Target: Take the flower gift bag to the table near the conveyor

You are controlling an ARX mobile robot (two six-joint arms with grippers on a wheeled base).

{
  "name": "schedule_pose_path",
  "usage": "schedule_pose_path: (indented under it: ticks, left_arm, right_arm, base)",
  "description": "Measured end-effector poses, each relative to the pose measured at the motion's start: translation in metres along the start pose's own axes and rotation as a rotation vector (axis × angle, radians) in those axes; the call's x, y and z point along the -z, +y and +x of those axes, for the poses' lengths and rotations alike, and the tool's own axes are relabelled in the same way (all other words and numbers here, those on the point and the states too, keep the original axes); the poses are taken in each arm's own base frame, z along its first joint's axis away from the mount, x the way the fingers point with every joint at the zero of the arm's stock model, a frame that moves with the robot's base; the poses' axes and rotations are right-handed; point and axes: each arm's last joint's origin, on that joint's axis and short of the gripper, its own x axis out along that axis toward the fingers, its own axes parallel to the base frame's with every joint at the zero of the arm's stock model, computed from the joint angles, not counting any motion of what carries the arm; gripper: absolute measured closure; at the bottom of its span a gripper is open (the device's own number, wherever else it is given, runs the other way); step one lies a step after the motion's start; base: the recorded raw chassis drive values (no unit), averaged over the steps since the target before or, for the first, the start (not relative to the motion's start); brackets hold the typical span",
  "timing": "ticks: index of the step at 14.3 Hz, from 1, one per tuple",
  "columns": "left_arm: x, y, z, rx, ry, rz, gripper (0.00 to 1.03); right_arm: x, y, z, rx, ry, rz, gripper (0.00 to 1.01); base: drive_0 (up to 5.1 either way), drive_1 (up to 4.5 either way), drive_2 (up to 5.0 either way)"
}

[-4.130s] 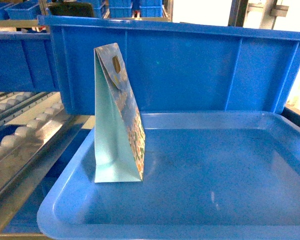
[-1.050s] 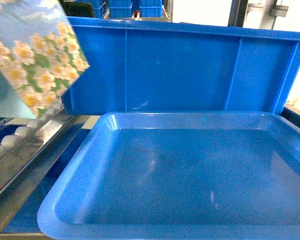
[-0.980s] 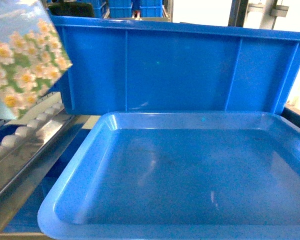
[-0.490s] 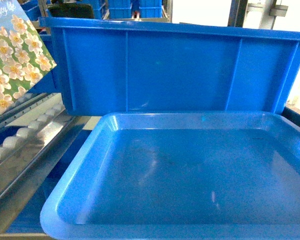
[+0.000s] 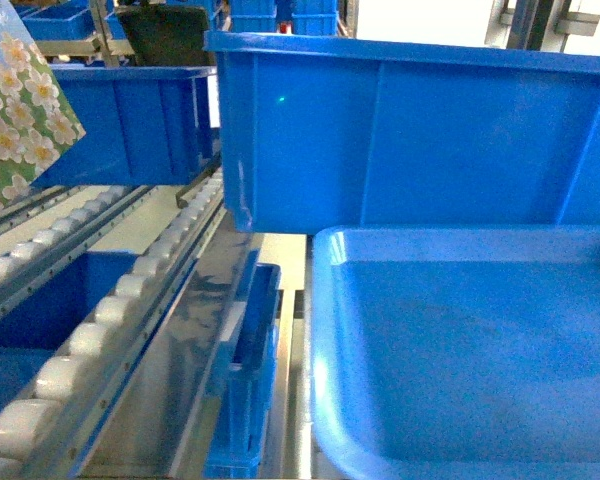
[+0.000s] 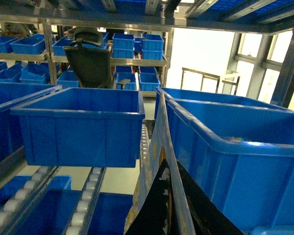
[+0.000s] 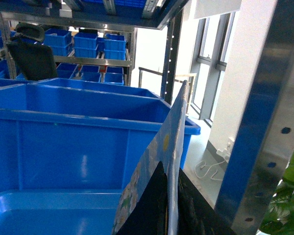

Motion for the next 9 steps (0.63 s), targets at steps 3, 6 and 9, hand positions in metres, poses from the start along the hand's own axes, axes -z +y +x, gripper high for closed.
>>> schedule_pose_path:
  ticks: [3,6,9]
  left_arm:
    - [0.0001,0.0,0.0001,0.0,0.0,0.001,1.01]
    - [0.0001,0.0,0.0,0.0,0.0,0.001,1.01]
    - [0.0001,0.0002,0.0001,-0.002,0.001,0.002,1.01]
  right_arm:
    - [0.0006,0.0002,0.0003,-0.001,0.005,-0.001,0.98]
    - [0.0003,0.0001,0.0001,-0.003,0.003,0.0,0.98]
    - [0.0006,0.0002,0.0003,-0.004,0.005,-0.001,0.98]
  base:
    - [-4.8,1.46,3.5]
    - [-4.6,1.13,3.9]
    - [-4.3,0.09,4.3]
